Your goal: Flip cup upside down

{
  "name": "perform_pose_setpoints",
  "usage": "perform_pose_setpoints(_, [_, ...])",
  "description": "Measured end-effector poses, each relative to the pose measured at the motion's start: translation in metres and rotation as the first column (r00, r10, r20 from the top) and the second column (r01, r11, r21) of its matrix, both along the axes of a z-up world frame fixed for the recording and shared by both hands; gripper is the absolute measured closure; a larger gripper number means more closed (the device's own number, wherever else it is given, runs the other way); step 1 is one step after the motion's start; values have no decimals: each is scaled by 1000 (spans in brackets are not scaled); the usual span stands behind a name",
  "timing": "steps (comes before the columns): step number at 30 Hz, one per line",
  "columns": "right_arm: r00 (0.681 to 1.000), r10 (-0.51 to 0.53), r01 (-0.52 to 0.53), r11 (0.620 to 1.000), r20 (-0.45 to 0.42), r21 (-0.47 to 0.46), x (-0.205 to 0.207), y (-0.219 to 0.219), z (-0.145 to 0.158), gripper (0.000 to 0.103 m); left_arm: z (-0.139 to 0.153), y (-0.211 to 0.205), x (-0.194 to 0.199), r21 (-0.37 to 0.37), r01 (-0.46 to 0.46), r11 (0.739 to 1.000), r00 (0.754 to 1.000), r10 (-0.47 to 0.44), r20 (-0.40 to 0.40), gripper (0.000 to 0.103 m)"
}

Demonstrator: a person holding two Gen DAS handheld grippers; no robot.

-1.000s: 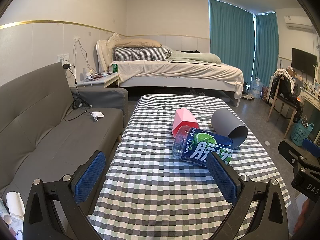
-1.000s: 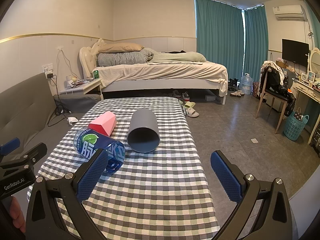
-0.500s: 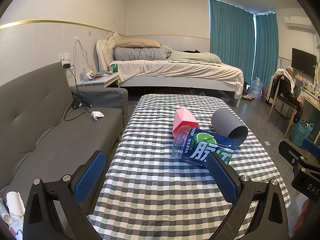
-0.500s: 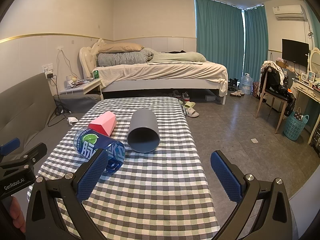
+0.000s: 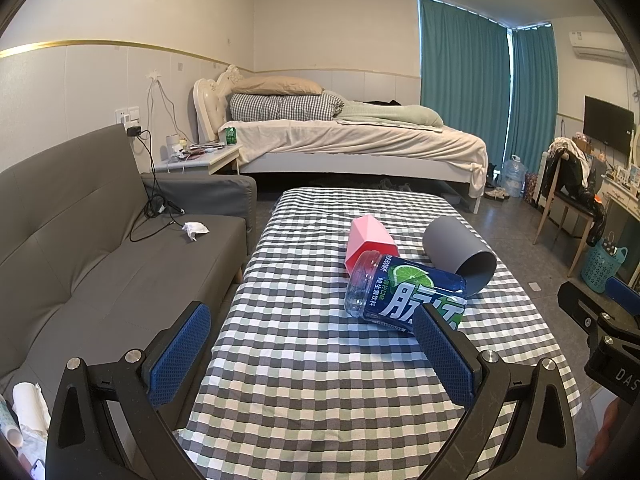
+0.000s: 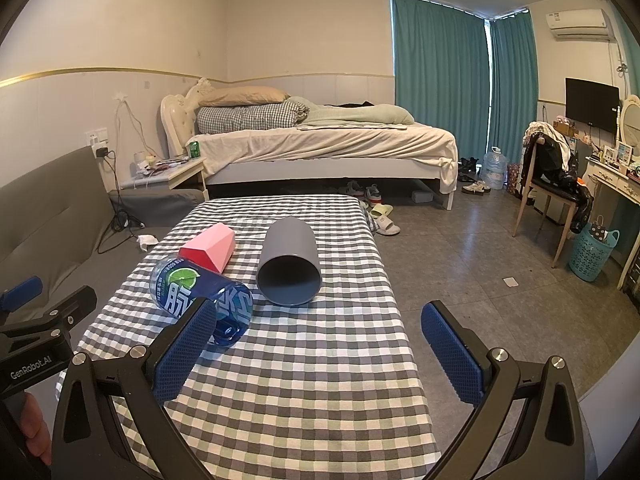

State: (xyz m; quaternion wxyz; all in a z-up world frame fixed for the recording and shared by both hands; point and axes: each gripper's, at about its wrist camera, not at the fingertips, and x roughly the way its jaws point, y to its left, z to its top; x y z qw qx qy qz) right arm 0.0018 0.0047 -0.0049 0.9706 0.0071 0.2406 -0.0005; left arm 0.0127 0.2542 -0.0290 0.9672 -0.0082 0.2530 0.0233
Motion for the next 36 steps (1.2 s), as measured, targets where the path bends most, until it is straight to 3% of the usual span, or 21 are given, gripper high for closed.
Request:
perform_pose_setpoints(7, [1000, 19, -19, 1000, -12, -4, 2, 4, 2, 0, 0, 0, 1, -5, -7, 1000, 1000, 7, -6, 0])
perform_pose_setpoints(12, [998, 29, -28, 999, -51, 18, 14, 1, 10, 0, -4, 2, 24, -7, -11, 1000, 993, 10, -121, 0])
perform_pose_setpoints(23, [981, 80, -80, 997, -175, 11, 98, -4, 30, 0, 12, 19, 81, -50, -13, 999, 968, 0, -252, 0])
perform_pose_setpoints(26, [965, 90, -86, 996, -248, 25, 134, -3, 19, 3, 9, 21, 98, -37, -28, 999, 961, 17, -276, 0])
perform_pose_setpoints(31, [925, 128, -117, 992, -358, 53, 177, 3, -14, 24, -4, 25, 103, -10, -38, 999, 955, 34, -293, 0])
perform_pose_setpoints(36, [911, 156, -154, 987, -382, 36, 193, 18, -31, 24, -19, 30, 107, -25, -37, 999, 942, 27, -333, 0])
